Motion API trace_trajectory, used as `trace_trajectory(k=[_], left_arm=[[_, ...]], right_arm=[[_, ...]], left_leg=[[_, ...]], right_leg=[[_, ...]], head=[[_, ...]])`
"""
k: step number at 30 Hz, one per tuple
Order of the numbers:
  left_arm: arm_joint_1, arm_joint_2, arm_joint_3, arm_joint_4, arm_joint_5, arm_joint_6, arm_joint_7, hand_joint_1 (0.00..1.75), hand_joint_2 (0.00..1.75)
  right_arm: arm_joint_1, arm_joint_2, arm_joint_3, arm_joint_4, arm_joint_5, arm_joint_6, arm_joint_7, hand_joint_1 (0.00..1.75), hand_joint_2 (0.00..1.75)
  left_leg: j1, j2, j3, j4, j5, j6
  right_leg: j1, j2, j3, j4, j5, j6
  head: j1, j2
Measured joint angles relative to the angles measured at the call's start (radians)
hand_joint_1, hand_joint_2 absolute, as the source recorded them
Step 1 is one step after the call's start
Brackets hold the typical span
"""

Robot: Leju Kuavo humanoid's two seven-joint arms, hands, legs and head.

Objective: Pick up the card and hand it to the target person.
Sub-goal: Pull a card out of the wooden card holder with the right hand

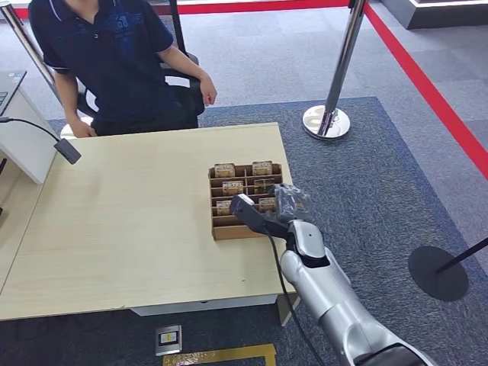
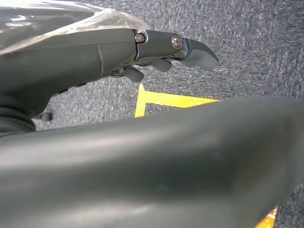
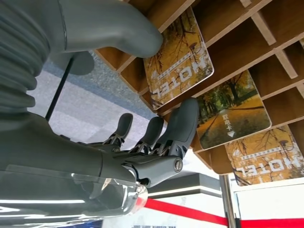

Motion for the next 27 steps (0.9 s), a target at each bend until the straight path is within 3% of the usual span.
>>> trace_trajectory(k=[14, 17, 20, 22, 27], left_arm=[[0.000, 0.001, 0.000, 0.000, 0.000, -0.010, 0.003, 0.00, 0.00], [0.000, 0.001, 0.000, 0.000, 0.000, -0.010, 0.006, 0.00, 0.00], [0.000, 0.000, 0.000, 0.000, 0.001, -0.010, 0.008, 0.00, 0.00], [0.000, 0.000, 0.000, 0.000, 0.002, -0.010, 0.008, 0.00, 0.00], [0.000, 0.000, 0.000, 0.000, 0.009, -0.010, 0.008, 0.00, 0.00]], right_arm=[[0.002, 0.004, 0.019, -0.005, -0.002, 0.021, -0.002, 0.82, 1.75], [0.001, 0.006, 0.023, -0.003, -0.007, 0.022, -0.009, 1.05, 1.75], [0.000, 0.009, 0.028, -0.002, -0.008, 0.022, -0.011, 1.50, 1.75], [-0.001, 0.011, 0.031, -0.001, -0.008, 0.021, -0.011, 1.70, 1.75], [-0.003, 0.013, 0.035, -0.001, -0.006, 0.018, -0.011, 1.75, 1.75]], left_leg=[[0.000, 0.000, 0.000, 0.000, 0.000, 0.000], [0.000, 0.000, 0.000, 0.000, 0.000, 0.000], [0.000, 0.000, 0.000, 0.000, 0.000, 0.000], [0.000, 0.000, 0.000, 0.000, 0.000, 0.000], [0.000, 0.000, 0.000, 0.000, 0.000, 0.000]], right_leg=[[0.000, 0.000, 0.000, 0.000, 0.000, 0.000], [0.000, 0.000, 0.000, 0.000, 0.000, 0.000], [0.000, 0.000, 0.000, 0.000, 0.000, 0.000], [0.000, 0.000, 0.000, 0.000, 0.000, 0.000], [0.000, 0.000, 0.000, 0.000, 0.000, 0.000]], head=[[0.000, 0.000], [0.000, 0.000], [0.000, 0.000], [0.000, 0.000], [0.000, 0.000]])
